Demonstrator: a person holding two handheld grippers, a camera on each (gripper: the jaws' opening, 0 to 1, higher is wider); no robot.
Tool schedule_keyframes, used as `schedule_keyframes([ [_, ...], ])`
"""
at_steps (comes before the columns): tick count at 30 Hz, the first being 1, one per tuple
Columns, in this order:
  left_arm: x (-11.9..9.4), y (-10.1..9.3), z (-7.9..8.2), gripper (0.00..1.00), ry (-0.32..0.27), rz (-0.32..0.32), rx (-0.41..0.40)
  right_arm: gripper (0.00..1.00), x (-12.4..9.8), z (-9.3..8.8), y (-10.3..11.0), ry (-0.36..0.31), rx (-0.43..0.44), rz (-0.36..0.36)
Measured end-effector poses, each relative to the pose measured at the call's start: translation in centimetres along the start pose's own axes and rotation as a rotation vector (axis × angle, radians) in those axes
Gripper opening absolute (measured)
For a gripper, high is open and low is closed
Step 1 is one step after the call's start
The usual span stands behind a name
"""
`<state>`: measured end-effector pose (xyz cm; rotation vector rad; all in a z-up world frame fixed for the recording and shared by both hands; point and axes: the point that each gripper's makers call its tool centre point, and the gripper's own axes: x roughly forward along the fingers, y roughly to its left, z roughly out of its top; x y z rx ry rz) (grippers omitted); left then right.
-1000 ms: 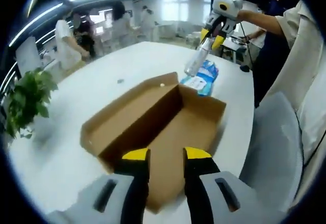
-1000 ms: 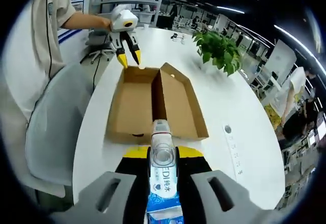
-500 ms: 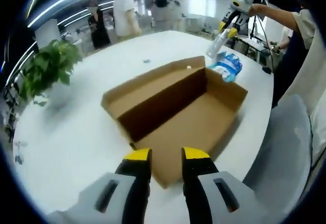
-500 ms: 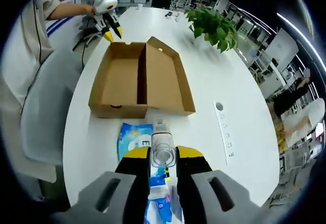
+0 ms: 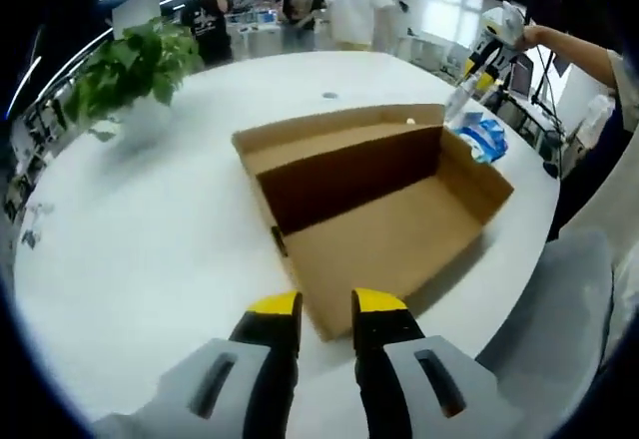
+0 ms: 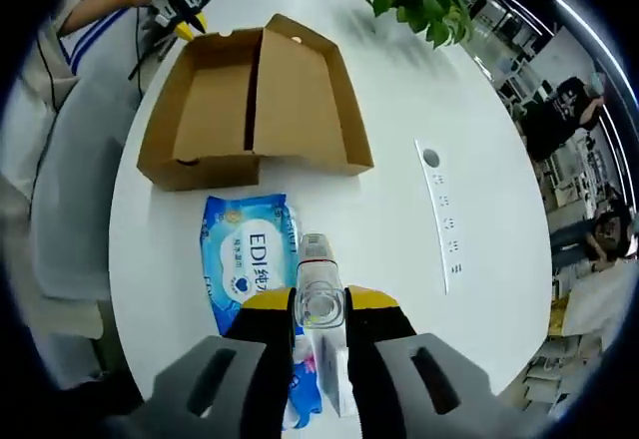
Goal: Operate the shoe box by opening the lid, removing the specified soft item, and placing it in the target area until the item is outside and the box remains undamaged.
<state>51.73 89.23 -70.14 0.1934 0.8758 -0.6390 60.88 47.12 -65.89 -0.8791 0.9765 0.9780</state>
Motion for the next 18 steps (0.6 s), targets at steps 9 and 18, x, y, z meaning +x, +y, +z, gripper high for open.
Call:
schedule_keyframes([
  [9,0.4,0.4,-0.9,0.1,0.026,0.025,-0.022,0.16,2.6,-1.1,-0.9,0.114,-0.037,0.022],
  [18,0.4,0.7,-1.3,0.05,0.024,0.027,-0.04,0.17,4.7,-1.8,-1.0,0.21,-0.108,0.048],
])
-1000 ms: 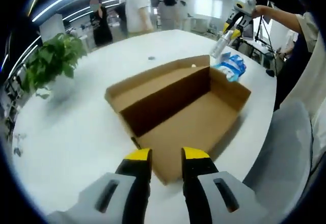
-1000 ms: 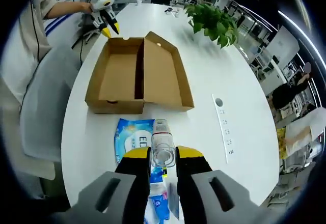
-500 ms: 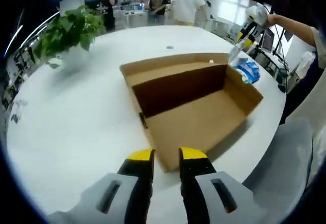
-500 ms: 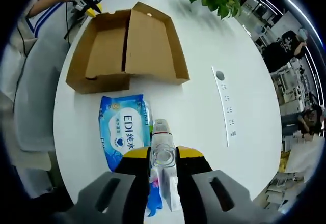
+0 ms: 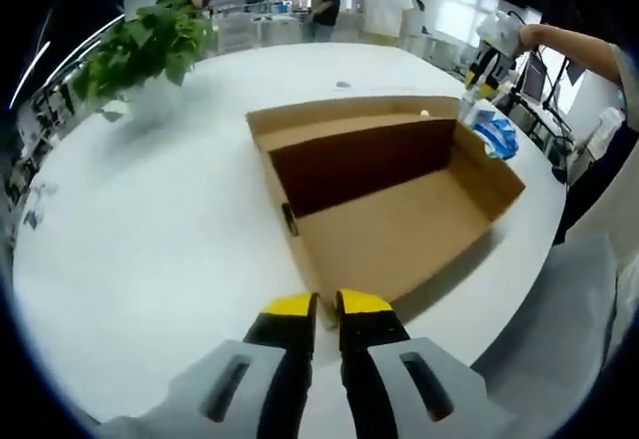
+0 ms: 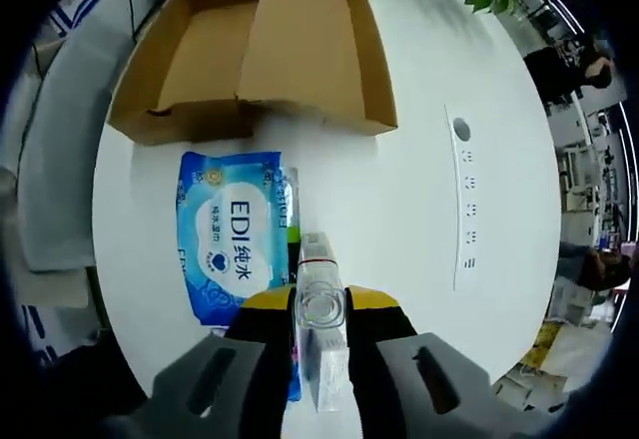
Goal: Operate the shoe box by opening the lid, removing the specified soft item, and placing it in the target area until the item is outside and the box remains undamaged.
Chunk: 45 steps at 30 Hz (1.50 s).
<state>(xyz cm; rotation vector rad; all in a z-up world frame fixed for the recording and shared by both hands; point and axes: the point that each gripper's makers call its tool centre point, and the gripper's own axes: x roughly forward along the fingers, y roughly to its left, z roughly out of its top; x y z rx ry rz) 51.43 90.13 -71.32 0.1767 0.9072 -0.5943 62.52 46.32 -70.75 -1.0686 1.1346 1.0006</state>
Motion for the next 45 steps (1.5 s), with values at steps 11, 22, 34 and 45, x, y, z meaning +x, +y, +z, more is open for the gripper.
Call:
schedule_keyframes([
  [11,0.2,0.1,-0.1,0.05,0.004,-0.002,-0.026,0.17,0.1,0.2,-0.5,0.023,-0.038,0.007],
  [22,0.2,0.2,-0.1,0.05,0.008,0.003,-0.029,0.18,0.3,1.0,-0.6,0.011,-0.076,0.002],
  [34,0.2,0.1,-0.3,0.04,0.019,0.006,-0.051,0.24,-0.9,2.6,-1.2,-0.046,-0.084,-0.055],
  [45,0.2,0.0,-0.4,0.03,0.034,0.016,-0.075,0.22,-3.1,8.7,-2.1,-0.268,0.161,-0.099],
])
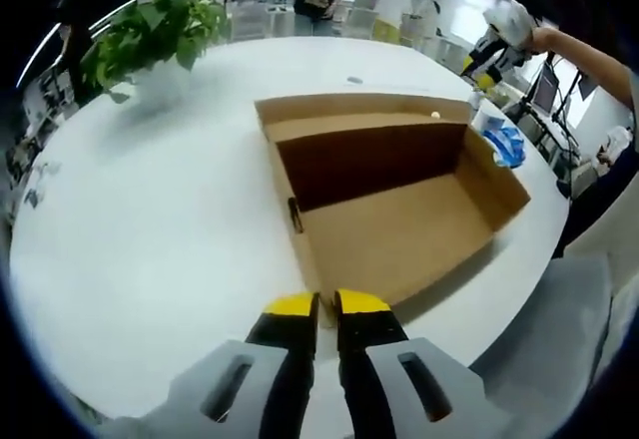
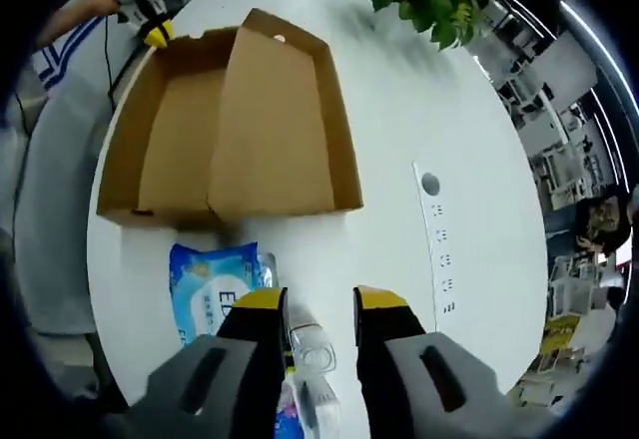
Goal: Operate the shoe box by opening the lid, removing the specified soft item, and placing it in the target area until the item is outside and the box remains undamaged.
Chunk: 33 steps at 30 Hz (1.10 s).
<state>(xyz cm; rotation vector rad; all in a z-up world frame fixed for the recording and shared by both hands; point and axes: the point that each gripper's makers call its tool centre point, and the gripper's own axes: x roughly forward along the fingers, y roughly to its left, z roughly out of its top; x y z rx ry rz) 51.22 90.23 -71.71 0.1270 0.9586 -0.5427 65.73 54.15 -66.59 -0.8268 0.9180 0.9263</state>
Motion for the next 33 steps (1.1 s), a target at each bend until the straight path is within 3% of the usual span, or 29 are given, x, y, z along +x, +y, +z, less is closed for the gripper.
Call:
schedule_keyframes([
  [6,0.0,0.0,0.0,0.03,0.018,0.007,0.001,0.21,1.4,2.2,-0.6,-0.065,0.149,-0.028],
  [10,0.0,0.0,0.0,0.03,0.027,0.009,-0.009,0.2,2.6,2.8,-1.0,-0.079,0.221,-0.046],
  [14,0.0,0.0,0.0,0.03,0.034,0.01,-0.008,0.19,4.0,2.5,-1.7,-0.073,0.309,-0.074],
  [25,0.1,0.2,0.0,0.03,0.036,0.006,-0.027,0.19,7.9,1.9,-1.7,-0.079,0.662,-0.053],
  [33,0.2,0.2,0.0,0.03,0.042,0.006,-0.022,0.12,9.7,1.5,-2.0,-0.064,0.885,-0.066],
])
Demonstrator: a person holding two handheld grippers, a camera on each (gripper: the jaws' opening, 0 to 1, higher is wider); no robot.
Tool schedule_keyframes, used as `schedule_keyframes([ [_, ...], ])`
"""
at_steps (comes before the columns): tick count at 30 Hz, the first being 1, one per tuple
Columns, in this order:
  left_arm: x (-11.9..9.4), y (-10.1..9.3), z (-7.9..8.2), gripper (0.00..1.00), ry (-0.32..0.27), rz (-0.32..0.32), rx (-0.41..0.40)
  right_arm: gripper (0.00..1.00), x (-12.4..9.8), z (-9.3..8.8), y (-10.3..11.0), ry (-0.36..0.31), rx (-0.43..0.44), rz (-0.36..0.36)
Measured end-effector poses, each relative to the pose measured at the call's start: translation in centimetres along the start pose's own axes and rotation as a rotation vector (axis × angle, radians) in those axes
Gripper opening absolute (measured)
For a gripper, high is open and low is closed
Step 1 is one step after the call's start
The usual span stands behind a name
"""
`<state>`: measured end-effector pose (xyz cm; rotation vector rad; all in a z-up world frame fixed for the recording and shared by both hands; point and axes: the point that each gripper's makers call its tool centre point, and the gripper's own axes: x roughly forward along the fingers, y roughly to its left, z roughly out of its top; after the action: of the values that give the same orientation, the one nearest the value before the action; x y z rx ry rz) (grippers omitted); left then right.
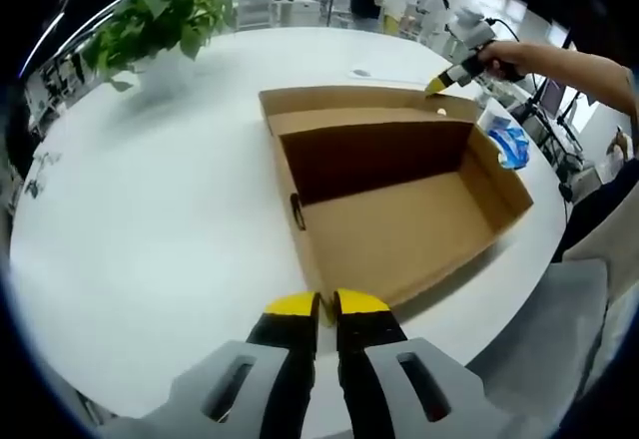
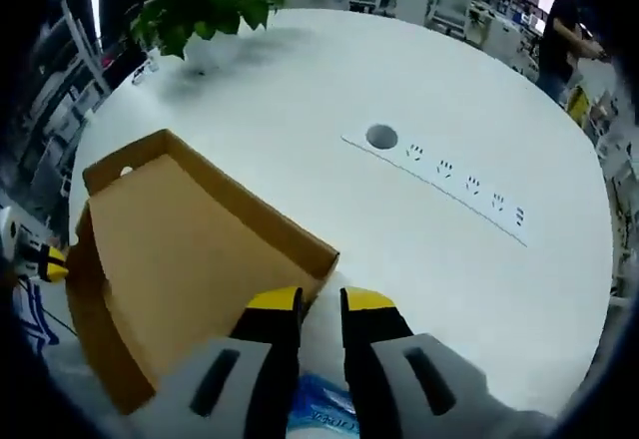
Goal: Operate the shoe box by opening the lid, removing the specified soft item, and placing it in the target area until the item is outside and the box remains undamaged.
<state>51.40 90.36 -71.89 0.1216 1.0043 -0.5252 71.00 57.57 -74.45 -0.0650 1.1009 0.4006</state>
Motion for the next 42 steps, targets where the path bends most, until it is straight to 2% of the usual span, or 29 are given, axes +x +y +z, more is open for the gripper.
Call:
schedule_keyframes([
  [1,0.0,0.0,0.0,0.03,0.0,-0.001,-0.002,0.11,0.2,-0.1,0.3,0.003,0.033,0.012],
  [4,0.0,0.0,0.0,0.03,-0.001,-0.005,-0.007,0.11,0.6,-0.4,0.2,0.022,0.037,0.0],
  [6,0.0,0.0,0.0,0.03,-0.002,-0.006,-0.009,0.08,0.8,-0.8,0.3,0.037,0.031,-0.006],
  [8,0.0,0.0,0.0,0.03,-0.002,-0.006,-0.009,0.05,0.7,-0.8,0.6,0.034,0.061,-0.01],
  [11,0.0,0.0,0.0,0.03,-0.003,-0.005,-0.006,0.05,0.5,-0.7,0.5,0.036,0.052,-0.018],
  [17,0.0,-0.1,0.0,0.03,-0.004,-0.009,-0.007,0.03,-0.5,-0.2,0.5,0.01,0.064,-0.028],
  [24,0.0,-0.1,0.0,0.03,-0.006,-0.008,-0.009,0.03,-2.1,0.6,0.7,-0.032,0.027,-0.044],
  [42,0.0,-0.2,0.0,0.03,-0.016,-0.006,-0.007,0.01,-6.2,2.3,1.8,-0.14,0.0,-0.047],
])
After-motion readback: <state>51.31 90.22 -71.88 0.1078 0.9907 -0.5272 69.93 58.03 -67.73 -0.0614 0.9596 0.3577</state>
